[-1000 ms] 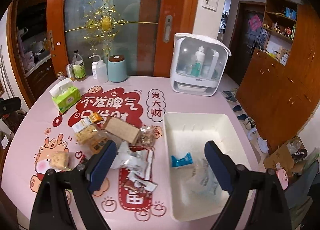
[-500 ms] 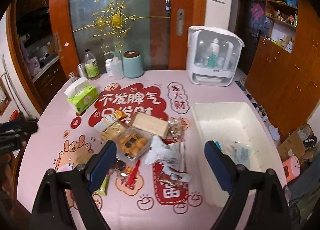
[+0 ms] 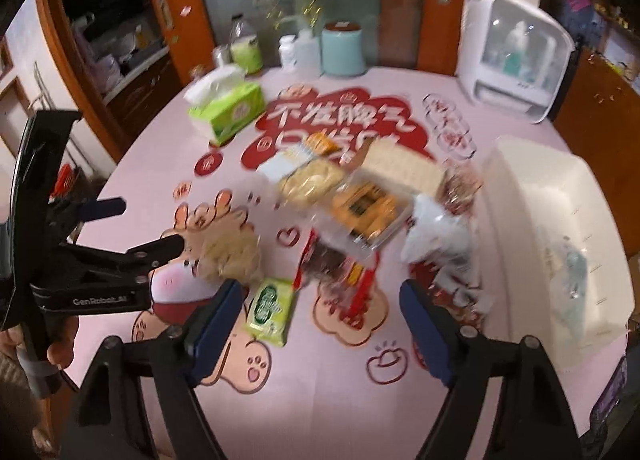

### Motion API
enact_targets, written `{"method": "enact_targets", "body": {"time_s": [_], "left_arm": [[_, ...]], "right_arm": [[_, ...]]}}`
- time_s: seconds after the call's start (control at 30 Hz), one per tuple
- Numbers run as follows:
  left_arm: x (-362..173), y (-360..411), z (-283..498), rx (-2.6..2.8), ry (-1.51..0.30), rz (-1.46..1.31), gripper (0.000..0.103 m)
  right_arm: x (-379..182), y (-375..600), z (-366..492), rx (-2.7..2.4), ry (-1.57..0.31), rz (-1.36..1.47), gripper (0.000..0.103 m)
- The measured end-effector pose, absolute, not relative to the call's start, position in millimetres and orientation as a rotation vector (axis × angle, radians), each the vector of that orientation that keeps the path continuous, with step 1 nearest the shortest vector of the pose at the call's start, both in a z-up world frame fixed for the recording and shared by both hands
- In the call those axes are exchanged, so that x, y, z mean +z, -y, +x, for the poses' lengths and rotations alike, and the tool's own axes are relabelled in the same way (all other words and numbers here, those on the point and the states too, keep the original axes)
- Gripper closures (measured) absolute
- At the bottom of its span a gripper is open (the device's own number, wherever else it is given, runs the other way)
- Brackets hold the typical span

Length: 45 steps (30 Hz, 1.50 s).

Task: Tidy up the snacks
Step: 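Grasp the green-wrapped pastry with the right gripper while the left gripper grasps the crumbly cake bag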

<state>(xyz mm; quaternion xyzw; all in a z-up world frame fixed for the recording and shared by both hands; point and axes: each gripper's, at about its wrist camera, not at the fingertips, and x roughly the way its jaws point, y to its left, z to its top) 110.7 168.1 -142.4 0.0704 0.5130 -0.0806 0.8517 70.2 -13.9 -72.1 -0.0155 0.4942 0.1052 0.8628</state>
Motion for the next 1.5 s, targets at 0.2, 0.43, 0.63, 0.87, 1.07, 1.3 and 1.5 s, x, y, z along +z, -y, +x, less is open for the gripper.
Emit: {"method": "enact_targets", "body": {"time_s": [0.2, 0.43, 0.63, 0.87, 1.07, 1.3, 1.5], "left_arm": [[-164, -166, 113, -0.210, -1.124, 0.217, 0.005], [-186, -163, 118, -0.305, -1.177, 0.338, 0.005], [-200, -153, 129, -0.376, -1.187, 0.423, 0.005], [-217, -142, 145, -0.421, -1.230, 0.446, 0.005], [-230, -127, 149, -0.470, -1.245, 0.501, 0.005], [-254, -111, 160, -0.494, -1.290, 0.563, 0.009], [-253, -115, 168, -0.509, -1.309, 0.497, 0.031]], "right_arm": [[-103, 0, 70, 0.264, -1.103, -0.022, 0.022], [-142, -8, 75, 0.325, -1.208, 0.041, 0.026], [-174, -23, 82, 0.341, -1.251, 0.017, 0.037], [-198, -42, 87, 0.331, -1.255, -0.049, 0.050], [-197, -32, 86, 0.344, -1.266, -0.030, 0.063], [-197, -18, 75, 0.330, -1.277, -0.048, 0.064], [-196, 0, 67, 0.317, -1.287, -0.044, 0.064]]}}
